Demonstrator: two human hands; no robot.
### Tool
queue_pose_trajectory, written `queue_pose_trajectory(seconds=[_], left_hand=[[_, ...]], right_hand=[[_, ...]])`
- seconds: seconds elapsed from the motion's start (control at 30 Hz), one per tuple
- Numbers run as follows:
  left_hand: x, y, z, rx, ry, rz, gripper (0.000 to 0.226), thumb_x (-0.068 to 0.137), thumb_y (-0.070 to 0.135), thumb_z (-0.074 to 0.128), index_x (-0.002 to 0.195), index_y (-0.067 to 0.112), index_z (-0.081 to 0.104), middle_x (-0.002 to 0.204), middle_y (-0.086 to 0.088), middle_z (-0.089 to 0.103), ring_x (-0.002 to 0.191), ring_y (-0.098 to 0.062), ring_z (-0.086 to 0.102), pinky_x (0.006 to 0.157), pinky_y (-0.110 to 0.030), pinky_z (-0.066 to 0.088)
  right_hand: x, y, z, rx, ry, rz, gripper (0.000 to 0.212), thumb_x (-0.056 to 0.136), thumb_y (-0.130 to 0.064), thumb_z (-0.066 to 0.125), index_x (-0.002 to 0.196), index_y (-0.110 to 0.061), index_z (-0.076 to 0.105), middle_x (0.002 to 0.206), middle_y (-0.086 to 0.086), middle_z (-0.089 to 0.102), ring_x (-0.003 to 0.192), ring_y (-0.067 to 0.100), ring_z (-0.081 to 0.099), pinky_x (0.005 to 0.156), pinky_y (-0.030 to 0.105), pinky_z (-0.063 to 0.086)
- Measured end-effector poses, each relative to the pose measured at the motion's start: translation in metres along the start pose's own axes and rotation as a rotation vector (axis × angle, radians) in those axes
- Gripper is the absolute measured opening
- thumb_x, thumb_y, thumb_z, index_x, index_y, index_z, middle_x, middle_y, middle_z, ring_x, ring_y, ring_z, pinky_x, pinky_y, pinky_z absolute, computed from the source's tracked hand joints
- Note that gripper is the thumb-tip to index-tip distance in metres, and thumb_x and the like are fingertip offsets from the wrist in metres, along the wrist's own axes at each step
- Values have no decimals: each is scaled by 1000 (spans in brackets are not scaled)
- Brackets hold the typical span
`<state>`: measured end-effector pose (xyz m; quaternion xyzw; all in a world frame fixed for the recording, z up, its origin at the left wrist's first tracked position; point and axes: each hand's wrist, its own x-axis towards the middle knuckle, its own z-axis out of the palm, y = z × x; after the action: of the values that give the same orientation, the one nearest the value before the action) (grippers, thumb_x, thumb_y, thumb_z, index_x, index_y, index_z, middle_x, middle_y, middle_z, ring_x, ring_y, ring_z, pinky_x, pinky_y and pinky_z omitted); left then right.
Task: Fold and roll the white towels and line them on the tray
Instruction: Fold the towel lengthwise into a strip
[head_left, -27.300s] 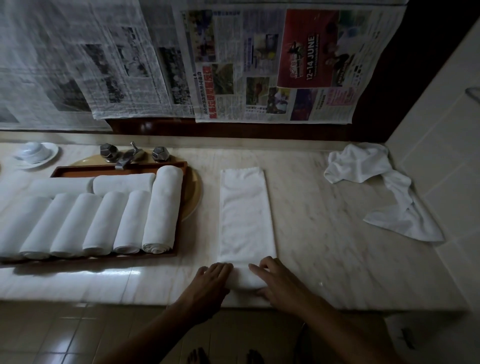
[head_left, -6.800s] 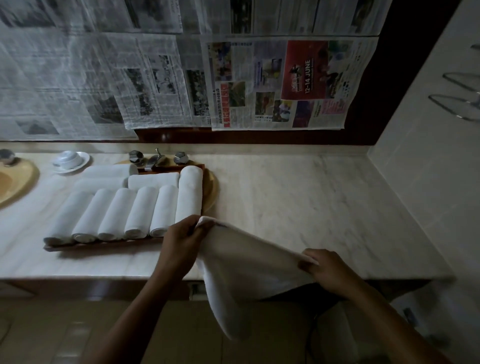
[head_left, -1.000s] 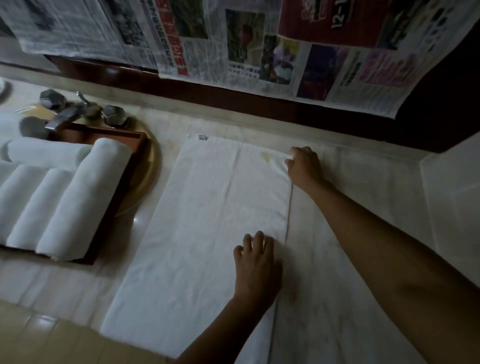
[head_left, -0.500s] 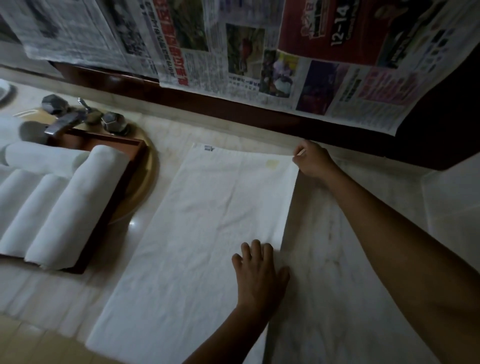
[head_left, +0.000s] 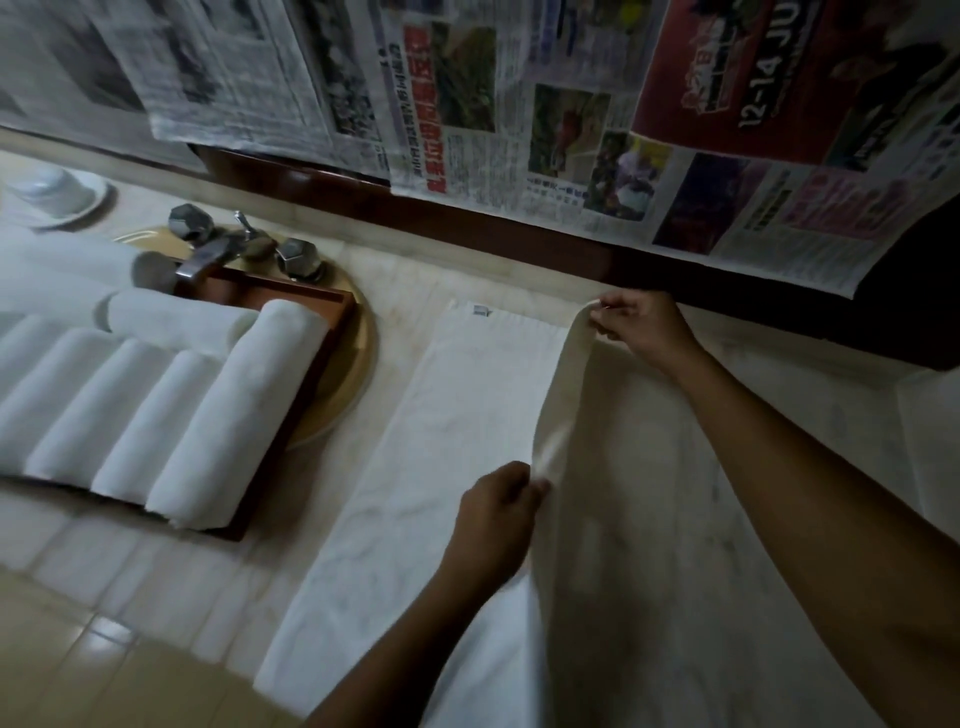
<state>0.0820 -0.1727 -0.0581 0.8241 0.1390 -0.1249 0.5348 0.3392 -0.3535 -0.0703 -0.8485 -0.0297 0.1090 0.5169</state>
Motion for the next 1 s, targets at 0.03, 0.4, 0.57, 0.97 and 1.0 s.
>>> queue_pose_trajectory(seconds=[0.03,0.4,0.57,0.97,1.0], left_hand=[[1,-1,-12,-98,11,-43,34,98,38,57,69,21,56,69,0,60,70,-18,62,69,-38,53],[25,-68,-104,-351,177,-295,21,101,34,60,84,27,72,81,0,75,74,-20,71,59,-33,53],[37,-82,-123,-352,80,-360,14,98,32,65,88,24,71,81,-2,76,69,-16,70,57,-31,51],[50,-121,-144,-82,269,-326,24,95,35,68,79,21,58,68,0,72,62,-13,67,59,-34,52],[50,-121,-143,-45,279,-321,24,95,35,68,79,20,57,68,-1,71,62,-11,66,56,-29,49]], right_hand=[[4,-5,11,-55,35,-46,11,91,-20,76,101,-24,74,92,0,75,84,14,70,79,28,56],[62,-51,157,-446,-34,-130,19,103,-36,52,98,-19,56,94,3,64,90,26,60,78,36,48],[69,-24,193,-597,56,-127,26,102,-44,56,98,-20,63,106,6,67,103,33,62,87,43,46],[71,-13,210,-533,233,-110,29,96,-53,63,92,-25,63,102,2,67,99,29,60,89,41,37],[70,-12,211,-539,255,-115,27,95,-51,64,89,-25,60,100,1,67,98,29,60,88,41,37]])
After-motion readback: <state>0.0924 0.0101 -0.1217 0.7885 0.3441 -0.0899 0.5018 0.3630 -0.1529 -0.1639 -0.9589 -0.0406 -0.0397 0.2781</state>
